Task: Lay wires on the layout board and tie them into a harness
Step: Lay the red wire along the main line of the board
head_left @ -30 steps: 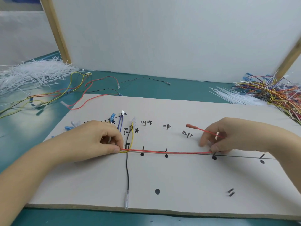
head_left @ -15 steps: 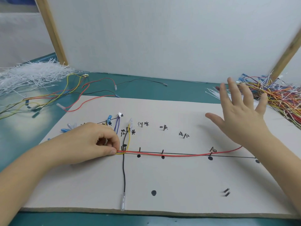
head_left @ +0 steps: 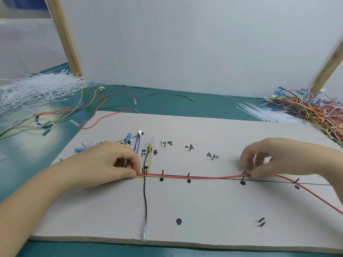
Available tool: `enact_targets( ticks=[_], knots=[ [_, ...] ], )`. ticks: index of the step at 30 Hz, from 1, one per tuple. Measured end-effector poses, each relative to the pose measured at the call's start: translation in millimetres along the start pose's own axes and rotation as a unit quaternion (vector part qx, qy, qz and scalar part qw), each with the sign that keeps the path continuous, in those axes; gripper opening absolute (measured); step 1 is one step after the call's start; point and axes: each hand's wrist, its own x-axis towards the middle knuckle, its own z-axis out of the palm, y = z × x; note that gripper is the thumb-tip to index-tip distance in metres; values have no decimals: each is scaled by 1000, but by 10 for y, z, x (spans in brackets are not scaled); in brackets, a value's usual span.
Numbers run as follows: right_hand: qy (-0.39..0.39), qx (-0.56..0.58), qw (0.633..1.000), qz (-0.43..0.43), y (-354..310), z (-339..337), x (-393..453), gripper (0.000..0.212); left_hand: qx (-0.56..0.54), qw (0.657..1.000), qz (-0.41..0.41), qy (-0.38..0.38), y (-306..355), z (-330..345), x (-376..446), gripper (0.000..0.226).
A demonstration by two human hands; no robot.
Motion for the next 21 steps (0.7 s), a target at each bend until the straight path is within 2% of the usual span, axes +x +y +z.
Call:
enact_targets(
  ticks=[2, 6, 9, 13, 16, 17, 19, 21],
  knots=[
    [-44, 12, 999, 6, 1, -5, -18, 29, -5, 1000, 2, 1, -2, 4, -2, 24],
    [-44, -12, 999, 13, 8, 4, 7, 32, -16, 1000, 4, 2, 23, 7, -9, 23],
    [-38, -5, 999, 3, -3, 1, -12, 31, -34, 998, -4, 59, 68, -51, -10, 22],
    [99, 68, 992, -27, -16, -42, -31, 32, -16, 982, -19, 188, 80, -241, 178, 25],
    [166, 149, 974, -36, -30, -7, 25, 38, 93, 968, -55, 226, -30, -370, 583, 23],
    [166, 163, 972, -34, -31, 16, 46, 37, 150, 955, -87, 240, -105, -415, 728, 25],
    [155, 178, 971, -27, -21, 68, 84, 36, 224, 920, -208, 246, -305, -520, 939, 37],
    [146, 190, 971, -19, -6, 105, 118, 35, 209, 897, -343, 182, -483, -612, 1025, 56]
  ],
)
